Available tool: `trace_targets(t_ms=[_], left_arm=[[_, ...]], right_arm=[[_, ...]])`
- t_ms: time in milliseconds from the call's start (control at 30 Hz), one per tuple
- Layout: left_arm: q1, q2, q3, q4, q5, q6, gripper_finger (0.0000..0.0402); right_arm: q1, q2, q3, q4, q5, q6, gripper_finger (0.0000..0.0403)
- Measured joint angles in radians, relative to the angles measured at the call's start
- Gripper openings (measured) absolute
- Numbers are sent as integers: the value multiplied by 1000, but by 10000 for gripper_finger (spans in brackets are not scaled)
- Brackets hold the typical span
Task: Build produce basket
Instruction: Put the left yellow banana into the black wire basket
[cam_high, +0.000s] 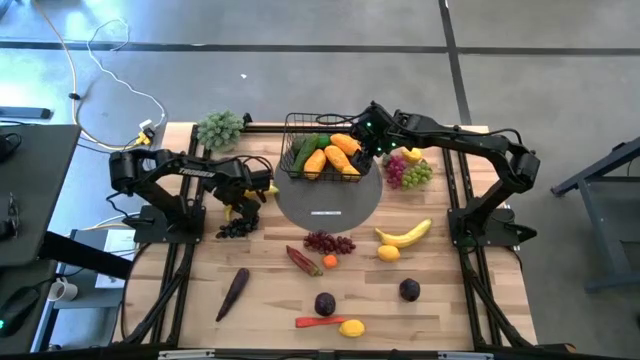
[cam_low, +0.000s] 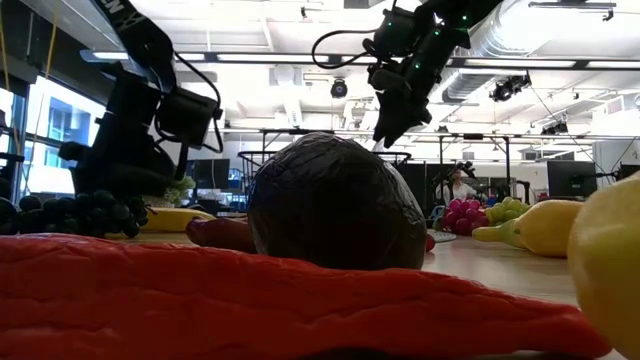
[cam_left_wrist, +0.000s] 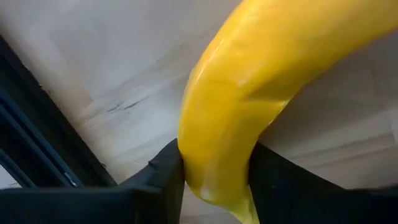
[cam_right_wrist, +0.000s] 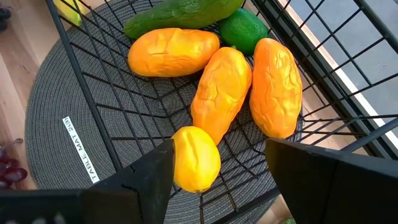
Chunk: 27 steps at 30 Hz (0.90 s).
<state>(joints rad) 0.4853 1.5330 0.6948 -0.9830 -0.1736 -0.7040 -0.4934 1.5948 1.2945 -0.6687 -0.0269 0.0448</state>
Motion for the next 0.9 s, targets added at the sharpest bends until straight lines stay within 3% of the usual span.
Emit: trace_targets(t_ms=[467,900], left_arm=[[1,2,154,-98,0,82,126],[47,1,340,-429,29,248,126]], right_arm=[[0,0,0,0,6,24,232],[0,0,0,0,43,72,232]])
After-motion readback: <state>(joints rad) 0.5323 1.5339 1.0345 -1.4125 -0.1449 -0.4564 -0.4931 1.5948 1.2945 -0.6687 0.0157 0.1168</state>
